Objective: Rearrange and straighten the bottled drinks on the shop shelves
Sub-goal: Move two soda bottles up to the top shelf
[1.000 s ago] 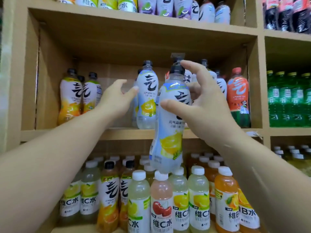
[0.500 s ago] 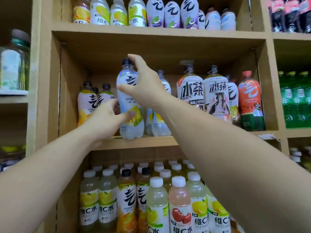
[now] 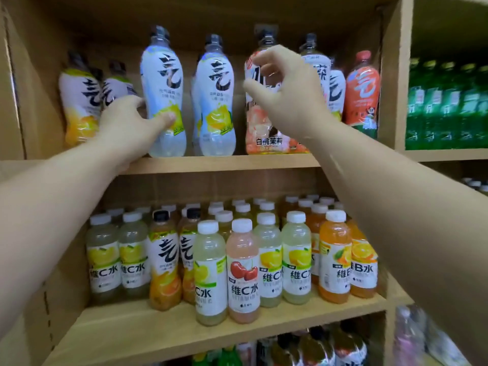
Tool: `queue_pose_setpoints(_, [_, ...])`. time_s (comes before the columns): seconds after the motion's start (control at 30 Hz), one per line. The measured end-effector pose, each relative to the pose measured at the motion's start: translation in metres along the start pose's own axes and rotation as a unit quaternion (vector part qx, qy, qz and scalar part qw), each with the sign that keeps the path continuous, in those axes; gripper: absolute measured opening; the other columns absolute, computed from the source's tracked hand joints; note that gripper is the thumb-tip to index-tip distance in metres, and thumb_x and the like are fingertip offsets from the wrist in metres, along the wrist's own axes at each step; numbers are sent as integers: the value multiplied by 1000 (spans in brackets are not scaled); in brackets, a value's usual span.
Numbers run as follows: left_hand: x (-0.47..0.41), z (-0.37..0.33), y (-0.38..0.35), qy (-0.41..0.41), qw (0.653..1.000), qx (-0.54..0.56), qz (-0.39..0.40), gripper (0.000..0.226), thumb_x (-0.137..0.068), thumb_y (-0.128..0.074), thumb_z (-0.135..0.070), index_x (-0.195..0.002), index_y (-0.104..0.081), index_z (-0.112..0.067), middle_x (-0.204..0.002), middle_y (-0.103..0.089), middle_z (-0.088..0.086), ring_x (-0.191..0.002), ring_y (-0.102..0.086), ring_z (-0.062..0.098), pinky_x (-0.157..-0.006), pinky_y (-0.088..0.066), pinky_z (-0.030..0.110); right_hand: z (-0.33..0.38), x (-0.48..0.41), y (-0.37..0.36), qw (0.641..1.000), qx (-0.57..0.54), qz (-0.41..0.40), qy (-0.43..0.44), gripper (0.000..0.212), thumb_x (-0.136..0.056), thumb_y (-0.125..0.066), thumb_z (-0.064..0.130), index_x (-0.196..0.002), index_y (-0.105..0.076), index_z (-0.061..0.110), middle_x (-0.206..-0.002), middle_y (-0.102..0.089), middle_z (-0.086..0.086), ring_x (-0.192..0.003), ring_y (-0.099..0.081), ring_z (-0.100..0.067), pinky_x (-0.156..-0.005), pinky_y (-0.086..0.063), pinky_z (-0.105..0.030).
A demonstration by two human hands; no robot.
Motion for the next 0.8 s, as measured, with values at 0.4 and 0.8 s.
queue_pose_setpoints(0.4, [84,-137,-19,-257,953,-20,-161,41,-88,-69,-34,-122,-60,-12,-112,-60,9,-102,-57,26,-87,-47,39,-69,35,55,998,7,-38,-50,30,-92,-68,39,-115,-66,20,-103,-63,5,-93,-60,-9,-79,-52,-24])
queue_pose_setpoints(0.8, [288,16,-71,-106,993,-43,-3,39,-83,-66,-39,-112,-63,-13,-100,-53,-7,-90,-52,5,-81,-42,18,-52,295,-9,977,-161,108,-85,22,-91,-68,34,-110,-67,22,-98,-58,16,-95,-58,-7,-73,-49,-25])
Point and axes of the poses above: each hand's wrist, its own x-axis away from the middle knuckle, its own y-axis out of the back of the hand, z = x × y, the point moved 7 cm from there along -x, towards the middle knuckle
